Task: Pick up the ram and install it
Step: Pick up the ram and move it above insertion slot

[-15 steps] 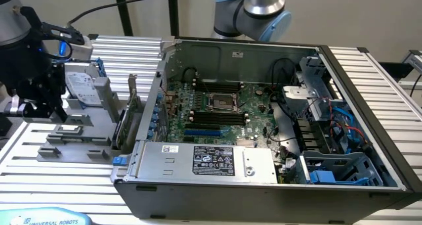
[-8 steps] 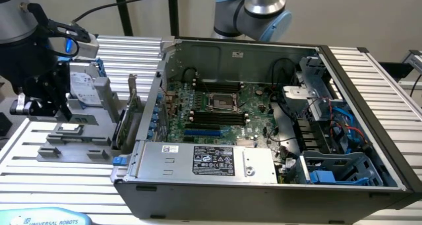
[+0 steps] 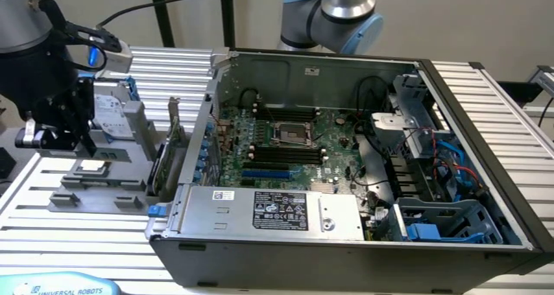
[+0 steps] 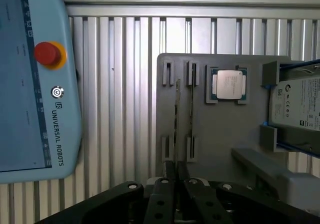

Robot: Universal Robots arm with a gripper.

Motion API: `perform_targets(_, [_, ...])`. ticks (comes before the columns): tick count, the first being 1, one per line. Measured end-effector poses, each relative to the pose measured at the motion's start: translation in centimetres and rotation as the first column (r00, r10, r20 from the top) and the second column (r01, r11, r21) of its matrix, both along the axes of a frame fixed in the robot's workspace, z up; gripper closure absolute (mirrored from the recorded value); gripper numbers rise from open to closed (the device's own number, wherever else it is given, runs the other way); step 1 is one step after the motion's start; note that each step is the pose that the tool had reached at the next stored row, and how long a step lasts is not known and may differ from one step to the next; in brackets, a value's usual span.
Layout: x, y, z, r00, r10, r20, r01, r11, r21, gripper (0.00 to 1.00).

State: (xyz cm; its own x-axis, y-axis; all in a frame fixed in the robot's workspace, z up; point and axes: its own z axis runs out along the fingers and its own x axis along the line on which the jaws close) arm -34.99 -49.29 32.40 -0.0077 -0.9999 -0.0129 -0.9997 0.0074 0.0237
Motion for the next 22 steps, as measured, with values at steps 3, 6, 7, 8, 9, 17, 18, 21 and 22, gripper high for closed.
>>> perform_targets(3, [0.14, 0.0, 0.07, 1.0, 0.0, 0.0001, 0.0, 1.0, 0.0, 0.87])
perform_targets(6, [0.24, 0.0, 0.13, 1.0, 0.0, 0.0001, 0.0, 1.0, 0.0, 0.87])
perform_targets(7, [0.27, 0.01, 0.15, 1.0, 0.0, 0.0001, 0.0, 1.0, 0.0, 0.87])
perform_targets(8, [0.3, 0.01, 0.17, 1.0, 0.0, 0.0, 0.0, 1.0, 0.0, 0.87])
perform_targets(9, [0.32, 0.01, 0.18, 1.0, 0.0, 0.0001, 0.0, 1.0, 0.0, 0.87])
perform_targets(17, [0.52, 0.02, 0.27, 1.0, 0.0, 0.0001, 0.0, 1.0, 0.0, 0.87])
perform_targets(18, [0.54, 0.02, 0.28, 1.0, 0.0, 0.0, 0.0, 1.0, 0.0, 0.87])
perform_targets(21, [0.59, 0.02, 0.3, 1.0, 0.0, 0.0, 0.0, 1.0, 0.0, 0.87])
perform_targets(22, [0.61, 0.02, 0.31, 1.0, 0.0, 0.0, 0.0, 1.0, 0.0, 0.87])
